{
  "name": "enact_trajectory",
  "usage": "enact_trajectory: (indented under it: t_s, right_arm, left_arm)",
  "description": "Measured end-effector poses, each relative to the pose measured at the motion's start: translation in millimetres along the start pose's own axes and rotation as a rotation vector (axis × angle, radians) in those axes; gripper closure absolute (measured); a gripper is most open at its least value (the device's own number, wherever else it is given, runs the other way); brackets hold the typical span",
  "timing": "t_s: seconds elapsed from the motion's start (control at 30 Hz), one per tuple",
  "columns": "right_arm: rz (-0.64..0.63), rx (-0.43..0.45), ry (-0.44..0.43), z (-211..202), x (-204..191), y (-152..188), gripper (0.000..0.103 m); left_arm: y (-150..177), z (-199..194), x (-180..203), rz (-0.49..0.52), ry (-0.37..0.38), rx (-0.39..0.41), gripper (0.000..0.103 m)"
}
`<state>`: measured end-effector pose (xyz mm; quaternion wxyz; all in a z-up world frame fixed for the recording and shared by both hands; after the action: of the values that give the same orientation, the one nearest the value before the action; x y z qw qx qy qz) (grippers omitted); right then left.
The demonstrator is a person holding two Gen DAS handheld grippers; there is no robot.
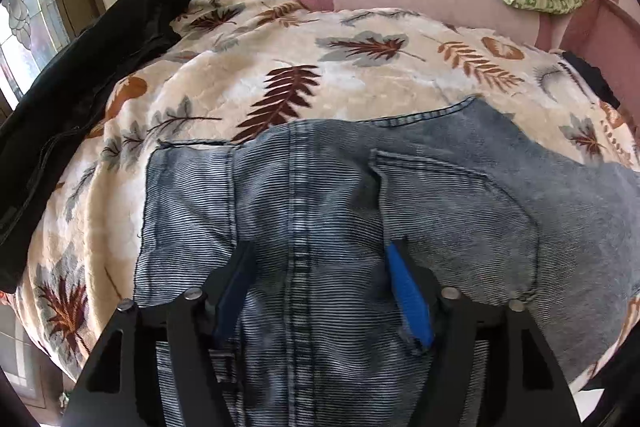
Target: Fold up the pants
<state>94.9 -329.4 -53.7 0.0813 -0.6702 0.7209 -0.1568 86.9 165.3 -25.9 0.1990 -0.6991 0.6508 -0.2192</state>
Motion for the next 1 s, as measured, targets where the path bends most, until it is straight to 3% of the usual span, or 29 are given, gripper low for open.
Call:
enact_trajectory:
  t_s: [0.03,0.1,0.13,0.17,0.2,0.23,0.27,0.37,0.47,0.53,0.57,0.6,0.63,0.7,0.77,0.83,0.9,1.0]
  right_arm:
    - [-0.012,-0.013,0.025,7,6,2,0.09]
    - [-0.043,-0.09,-0.01,29,10,16,0.088]
    - [-0.011,-0.052,-0.033,27,13,14,0.084]
    - [0.01,-0.046,-0.033,24,17,12,0.072]
    - [0.026,-0.052,-0.031,21,21,10,0.048]
    - [0.047,-0.045,-0.06,15,22,8,0.038]
    - [0.07,-0.018,-0.085,8,24,5,0.034]
    - [0.116,0.067,-0.133,-19,20,-14,0.034]
    - [0.143,0.133,-0.302,-34,-1,-31,0.034]
    - [0.144,0.094,-0.402,-19,-15,-34,0.034]
    - [0.13,0.028,-0.393,2,-19,-29,0.034]
    - [0.117,-0.107,-0.316,38,-18,-16,0.037]
    - [0.134,-0.117,-0.314,49,-16,-14,0.041]
    - [0.146,-0.089,-0.287,29,-15,-25,0.043]
    - [0.079,0.009,-0.216,-1,-25,-45,0.043]
    - [0.0,0.098,-0.206,-33,-56,-69,0.042]
    - [-0.095,0.141,-0.293,-51,-105,-90,0.042]
    - [-0.26,0.142,-0.406,-54,-205,-111,0.042]
  left_arm:
    - [1,2,-3,-0.018,0.019,-0.01,0.03]
    - [-2,6,-3,-0.022,0.025,-0.01,0.029]
    - [-2,6,-2,-0.019,0.019,-0.009,0.029]
    - [-2,6,-1,-0.013,0.01,-0.009,0.029]
    - [-2,5,0,-0.006,0.0,-0.007,0.029]
    - [-3,4,1,-0.002,-0.011,-0.002,0.029]
    - [-4,1,2,0.002,-0.02,0.004,0.029]
    - [-12,-17,10,0.032,-0.043,0.057,0.03]
    - [-20,-35,23,0.076,-0.036,0.13,0.03]
    - [-17,-24,23,0.104,-0.111,0.096,0.029]
    - [-10,-8,17,0.095,-0.133,0.029,0.029]
    - [-3,3,12,0.081,-0.135,-0.021,0.025]
    - [1,10,6,0.044,-0.1,-0.036,0.025]
    - [-4,-3,1,-0.003,-0.086,-0.011,0.025]
    - [-17,-29,1,-0.009,-0.092,0.099,0.025]
    - [-27,-44,4,-0.028,-0.077,0.17,0.025]
    - [-30,-42,3,-0.051,-0.088,0.175,0.025]
    - [-13,-6,-13,-0.083,-0.151,0.055,0.025]
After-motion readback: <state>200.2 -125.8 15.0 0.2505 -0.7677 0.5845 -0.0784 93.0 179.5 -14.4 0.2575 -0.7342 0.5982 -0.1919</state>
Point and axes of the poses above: each gripper's, at about its wrist camera, not at the fingertips, and z roughly the way its jaws point, x to its right, y to its underside, the point moved 7 cm from there along z, roughly the way its jaws point, and after that the axes turned 6 degrees about y, right-handed, at the moved point
